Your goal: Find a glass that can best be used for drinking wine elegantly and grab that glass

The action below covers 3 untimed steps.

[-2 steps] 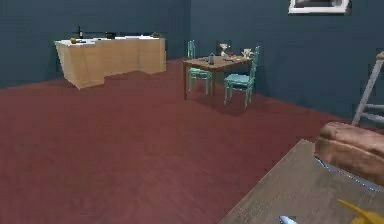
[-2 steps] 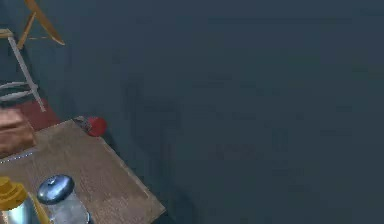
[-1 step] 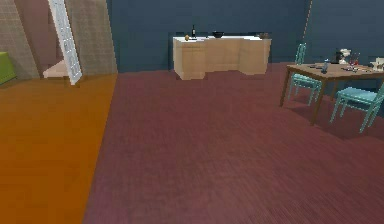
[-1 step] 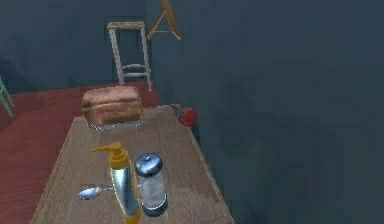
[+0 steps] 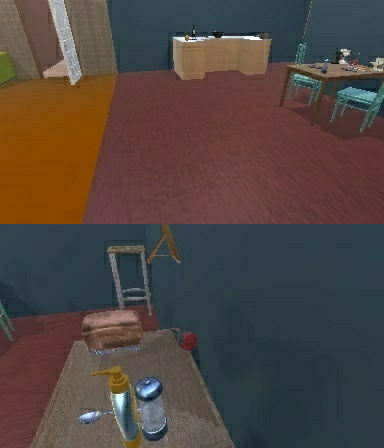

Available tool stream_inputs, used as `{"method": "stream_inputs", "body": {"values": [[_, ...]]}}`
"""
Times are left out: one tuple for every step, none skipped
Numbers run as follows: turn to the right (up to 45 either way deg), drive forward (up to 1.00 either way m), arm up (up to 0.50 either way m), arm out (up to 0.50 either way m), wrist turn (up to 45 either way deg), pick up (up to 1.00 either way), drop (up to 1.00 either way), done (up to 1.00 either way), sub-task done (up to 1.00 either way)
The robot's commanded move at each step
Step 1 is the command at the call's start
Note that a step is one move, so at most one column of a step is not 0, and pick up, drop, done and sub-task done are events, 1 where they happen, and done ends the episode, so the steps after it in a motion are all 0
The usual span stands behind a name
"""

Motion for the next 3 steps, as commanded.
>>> {"method": "stream_inputs", "body": {"values": [[0.0, 0.0, 0.38, 0.0, 0.0, 0.0, 0.0, 0.0, 0.0], [0.0, 0.0, 0.0, 0.44, 0.0, 0.0, 0.0, 0.0, 0.0], [0.0, 0.0, 0.0, 0.0, 45.0, 0.0, 0.0, 0.0, 0.0]]}}
